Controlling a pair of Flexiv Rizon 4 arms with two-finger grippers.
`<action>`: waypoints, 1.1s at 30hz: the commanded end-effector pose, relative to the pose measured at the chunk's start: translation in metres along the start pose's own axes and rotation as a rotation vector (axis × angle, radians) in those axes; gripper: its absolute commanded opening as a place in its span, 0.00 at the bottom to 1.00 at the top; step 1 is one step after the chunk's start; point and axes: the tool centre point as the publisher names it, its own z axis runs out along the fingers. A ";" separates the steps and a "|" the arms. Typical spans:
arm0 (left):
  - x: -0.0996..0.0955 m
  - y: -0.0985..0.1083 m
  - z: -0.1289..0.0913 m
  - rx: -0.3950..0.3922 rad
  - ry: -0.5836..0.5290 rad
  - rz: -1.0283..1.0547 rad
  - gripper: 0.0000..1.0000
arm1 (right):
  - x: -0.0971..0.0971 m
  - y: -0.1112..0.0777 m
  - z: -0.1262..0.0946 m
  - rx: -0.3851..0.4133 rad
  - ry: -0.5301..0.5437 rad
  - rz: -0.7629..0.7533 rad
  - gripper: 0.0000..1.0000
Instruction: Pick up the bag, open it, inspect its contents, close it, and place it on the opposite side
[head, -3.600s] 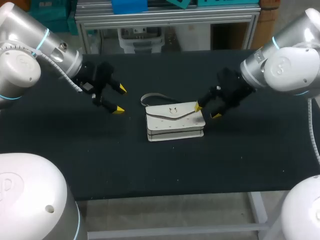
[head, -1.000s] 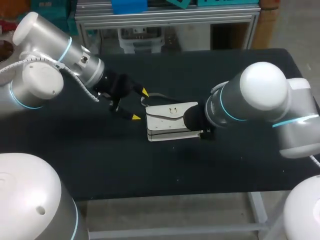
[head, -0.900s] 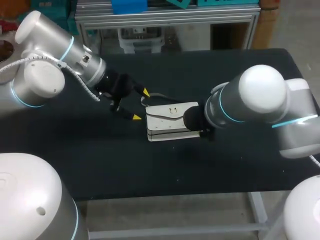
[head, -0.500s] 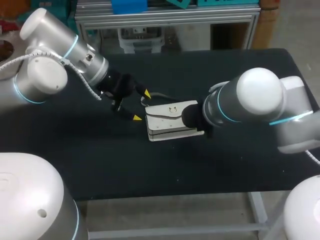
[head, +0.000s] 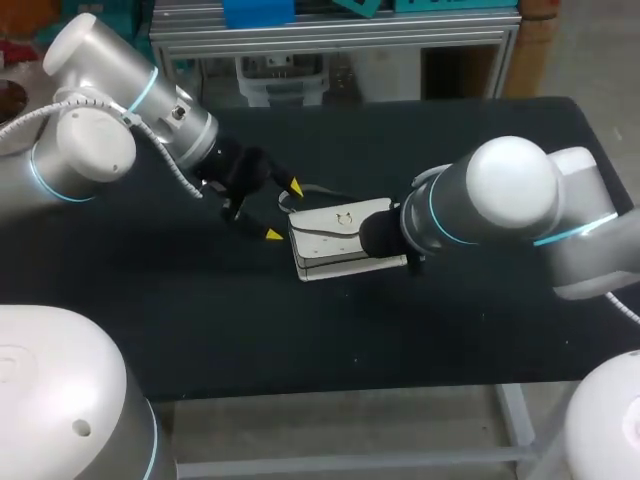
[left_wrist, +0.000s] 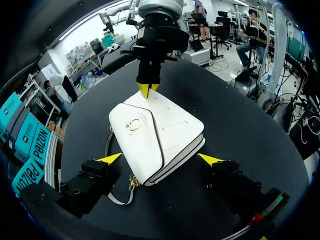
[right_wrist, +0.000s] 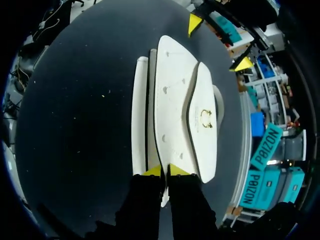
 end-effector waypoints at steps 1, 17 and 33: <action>0.004 -0.002 -0.001 0.031 -0.015 0.026 1.00 | 0.010 0.007 -0.001 0.007 -0.013 0.003 0.00; 0.019 -0.031 0.008 0.073 -0.128 0.203 1.00 | 0.024 0.028 -0.006 0.121 -0.013 0.103 0.00; 0.019 -0.038 0.044 0.092 -0.232 0.388 0.38 | 0.024 0.028 -0.006 0.121 -0.013 0.103 0.00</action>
